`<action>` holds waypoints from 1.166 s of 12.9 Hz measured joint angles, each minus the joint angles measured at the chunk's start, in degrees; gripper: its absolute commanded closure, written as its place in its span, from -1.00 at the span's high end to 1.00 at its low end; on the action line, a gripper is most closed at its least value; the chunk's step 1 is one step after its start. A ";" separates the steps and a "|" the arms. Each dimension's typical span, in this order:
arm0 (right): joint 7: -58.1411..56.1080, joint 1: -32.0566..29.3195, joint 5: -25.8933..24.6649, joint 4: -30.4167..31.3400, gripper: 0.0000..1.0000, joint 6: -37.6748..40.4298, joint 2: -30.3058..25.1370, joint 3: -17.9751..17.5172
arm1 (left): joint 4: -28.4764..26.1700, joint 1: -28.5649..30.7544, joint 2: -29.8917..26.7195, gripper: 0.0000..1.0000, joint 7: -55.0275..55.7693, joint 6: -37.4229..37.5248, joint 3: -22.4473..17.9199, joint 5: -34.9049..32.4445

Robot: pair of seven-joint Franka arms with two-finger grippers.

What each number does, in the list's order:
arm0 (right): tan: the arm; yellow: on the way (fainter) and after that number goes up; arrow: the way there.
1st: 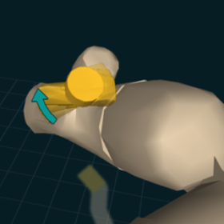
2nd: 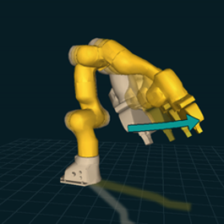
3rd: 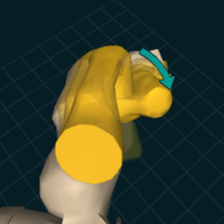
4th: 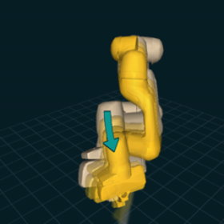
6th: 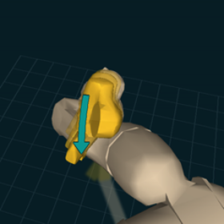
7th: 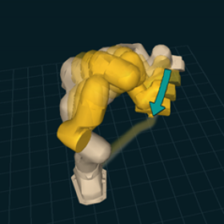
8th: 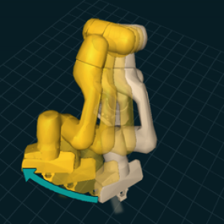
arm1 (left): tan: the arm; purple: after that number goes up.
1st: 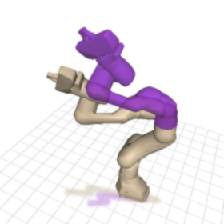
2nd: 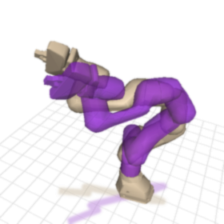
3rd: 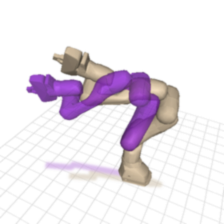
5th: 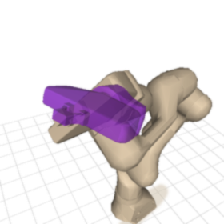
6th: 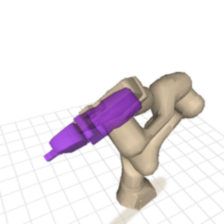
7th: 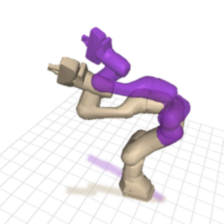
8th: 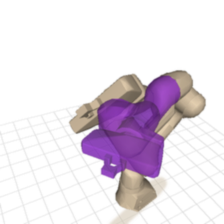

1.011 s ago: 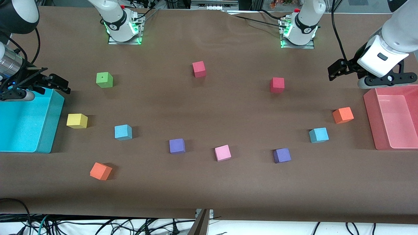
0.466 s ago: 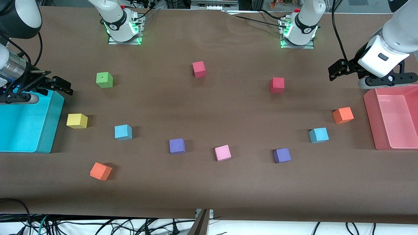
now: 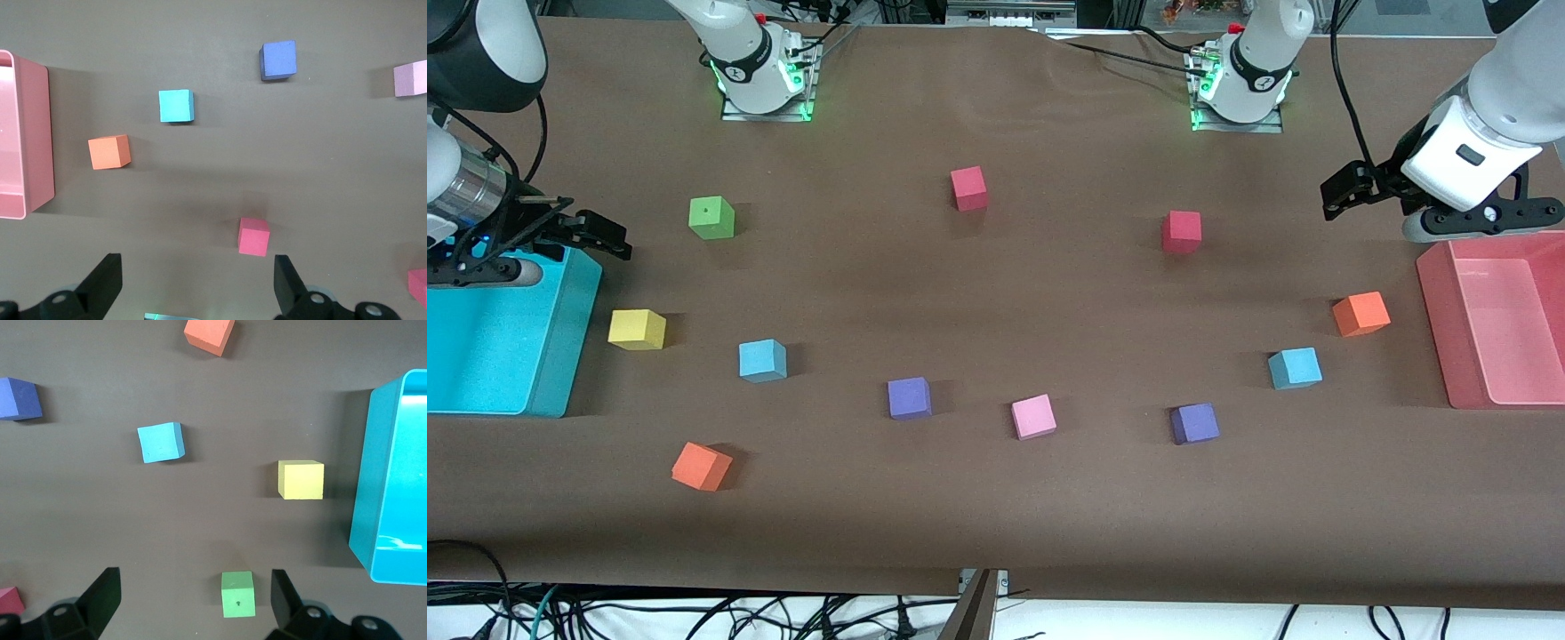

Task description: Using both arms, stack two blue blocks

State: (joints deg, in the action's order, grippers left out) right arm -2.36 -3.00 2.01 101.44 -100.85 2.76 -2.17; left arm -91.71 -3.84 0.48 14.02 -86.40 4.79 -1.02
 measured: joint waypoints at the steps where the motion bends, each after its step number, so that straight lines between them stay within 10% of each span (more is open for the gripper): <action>1: 0.00 0.00 0.00 0.02 0.98 0.03 0.07 0.00 | 0.00 0.00 0.00 1.00 0.00 0.00 0.00 0.00; 15: 0.10 4.92 0.00 -3.34 0.98 -5.50 10.99 -3.18 | -0.04 0.02 0.00 1.00 0.00 0.00 -0.03 0.02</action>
State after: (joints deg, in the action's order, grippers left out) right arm -2.25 1.92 2.01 98.11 -106.34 13.75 -5.36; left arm -91.75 -3.82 0.48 14.02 -86.40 4.76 -0.99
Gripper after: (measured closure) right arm 0.004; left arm 0.000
